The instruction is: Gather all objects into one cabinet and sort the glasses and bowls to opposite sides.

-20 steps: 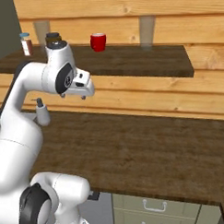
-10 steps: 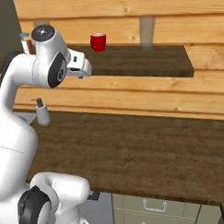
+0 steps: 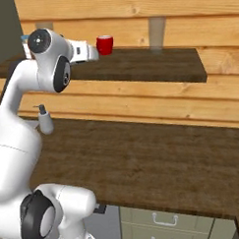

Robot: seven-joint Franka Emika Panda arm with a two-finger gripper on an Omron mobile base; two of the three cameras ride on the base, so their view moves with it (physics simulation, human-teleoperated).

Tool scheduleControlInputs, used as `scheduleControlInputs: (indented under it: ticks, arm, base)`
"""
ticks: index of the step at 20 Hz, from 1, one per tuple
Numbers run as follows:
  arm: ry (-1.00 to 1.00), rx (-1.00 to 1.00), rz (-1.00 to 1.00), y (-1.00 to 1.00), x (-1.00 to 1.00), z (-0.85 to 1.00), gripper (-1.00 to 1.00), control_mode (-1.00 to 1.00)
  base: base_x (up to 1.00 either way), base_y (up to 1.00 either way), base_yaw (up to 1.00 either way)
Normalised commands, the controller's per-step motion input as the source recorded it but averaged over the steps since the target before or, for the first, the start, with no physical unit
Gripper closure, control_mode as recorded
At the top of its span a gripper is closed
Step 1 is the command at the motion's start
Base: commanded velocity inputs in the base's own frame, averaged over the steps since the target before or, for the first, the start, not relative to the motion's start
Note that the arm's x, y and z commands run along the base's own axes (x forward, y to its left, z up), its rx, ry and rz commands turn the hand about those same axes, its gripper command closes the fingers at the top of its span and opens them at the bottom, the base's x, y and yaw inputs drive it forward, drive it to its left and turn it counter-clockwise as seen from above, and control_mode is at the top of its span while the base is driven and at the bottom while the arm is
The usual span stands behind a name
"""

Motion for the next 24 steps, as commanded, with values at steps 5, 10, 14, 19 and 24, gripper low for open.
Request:
scheduleControlInputs:
  ticks: [5,10,14,19,24]
  arm:
    - [-0.06,-0.01,-0.03,-0.02,0.5,0.51,-1.0,-1.0]
    - [0.23,0.0,-0.13,0.0,0.14,0.4,-1.0,-1.0]
    - [0.15,-0.01,-0.15,0.0,0.01,0.12,-1.0,-1.0]
    - [-0.04,-0.01,-0.05,0.0,0.05,0.0,-1.0,-1.0]
    - [-0.02,0.0,-0.03,0.0,0.0,0.0,-1.0,-1.0]
  base:
    - [0.0,0.0,0.0]
    - [0.0,0.0,0.0]
    - [0.0,0.0,0.0]
    - [0.0,0.0,0.0]
    - [0.0,0.0,0.0]
